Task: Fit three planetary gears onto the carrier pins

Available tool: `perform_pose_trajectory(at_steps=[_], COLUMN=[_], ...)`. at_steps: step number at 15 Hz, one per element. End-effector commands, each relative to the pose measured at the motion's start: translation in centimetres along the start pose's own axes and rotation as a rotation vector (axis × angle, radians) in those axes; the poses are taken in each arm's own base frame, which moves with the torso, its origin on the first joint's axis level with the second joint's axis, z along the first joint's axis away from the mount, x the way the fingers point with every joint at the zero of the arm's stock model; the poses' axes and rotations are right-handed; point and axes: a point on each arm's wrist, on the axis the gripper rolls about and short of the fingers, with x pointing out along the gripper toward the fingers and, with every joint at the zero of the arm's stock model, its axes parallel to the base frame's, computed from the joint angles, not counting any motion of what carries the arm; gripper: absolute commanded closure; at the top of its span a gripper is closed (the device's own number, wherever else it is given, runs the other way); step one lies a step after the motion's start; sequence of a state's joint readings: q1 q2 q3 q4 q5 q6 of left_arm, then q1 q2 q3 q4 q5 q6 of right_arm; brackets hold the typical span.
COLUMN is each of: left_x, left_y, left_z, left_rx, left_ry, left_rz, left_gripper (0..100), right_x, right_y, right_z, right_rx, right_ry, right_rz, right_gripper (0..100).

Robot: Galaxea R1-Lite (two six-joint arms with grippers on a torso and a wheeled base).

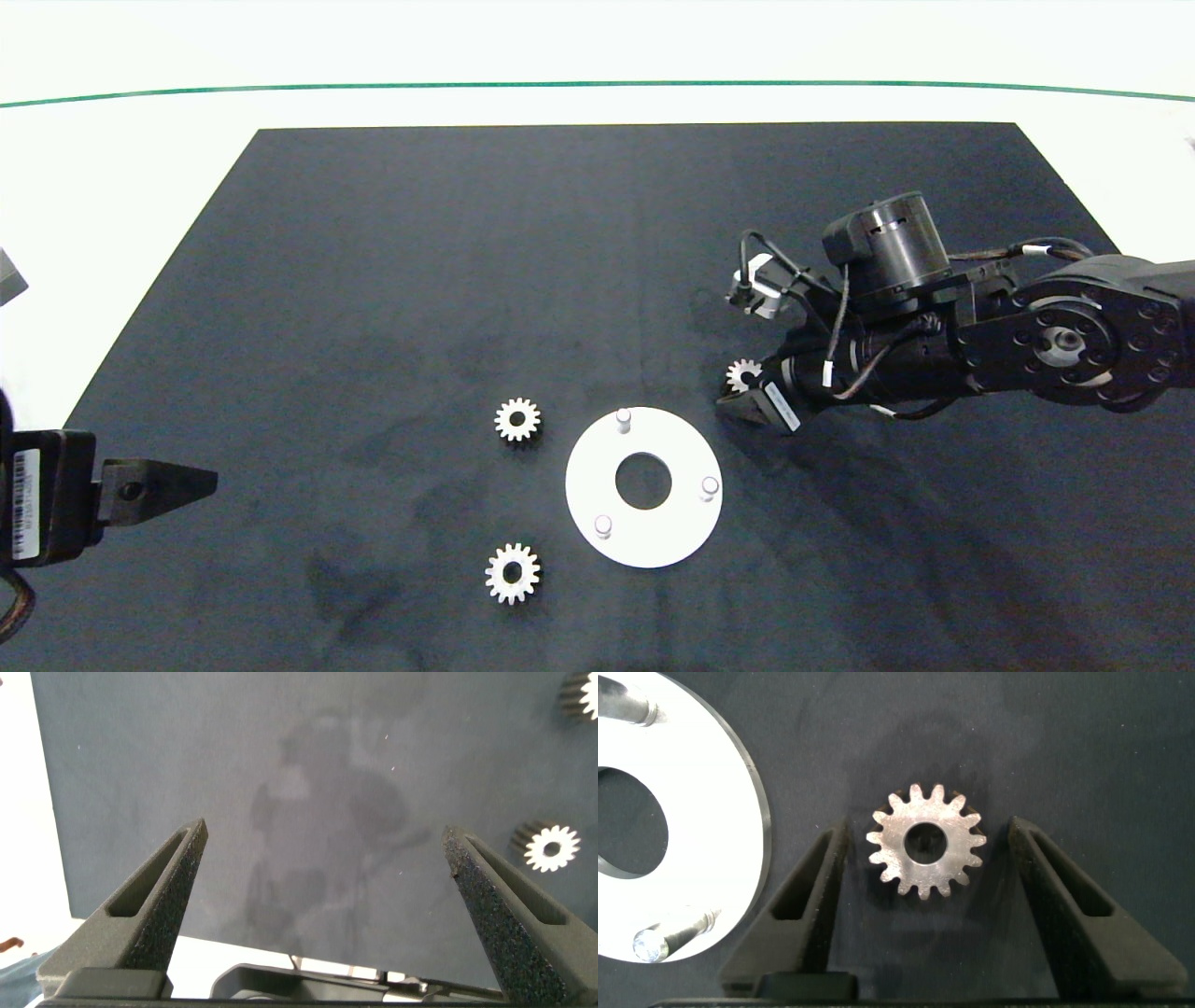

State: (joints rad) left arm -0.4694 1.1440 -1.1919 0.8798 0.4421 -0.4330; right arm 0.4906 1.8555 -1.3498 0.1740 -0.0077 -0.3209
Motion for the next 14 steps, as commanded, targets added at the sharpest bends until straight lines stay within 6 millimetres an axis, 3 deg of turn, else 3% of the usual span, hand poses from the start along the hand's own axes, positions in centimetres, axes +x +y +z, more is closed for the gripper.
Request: perform_pose_trajectory(at_steps=[1,14], left_x=[-0.03,-0.48], left_y=[0.09,0.40], left_z=[-0.14,-0.31], left_rx=[-0.001,-0.008], left_ry=[0.002,-0.018], left_rz=[0.005,-0.005], left_gripper=[0,0], right_x=[0.14,-0.01], right_y=[0.03,0.38], right_z=[-0.05,0.06], right_rx=[-0.003,-0.010], right_ry=[0.004,0.000], right_rz=[0.002,0.004], right_gripper=[39,64])
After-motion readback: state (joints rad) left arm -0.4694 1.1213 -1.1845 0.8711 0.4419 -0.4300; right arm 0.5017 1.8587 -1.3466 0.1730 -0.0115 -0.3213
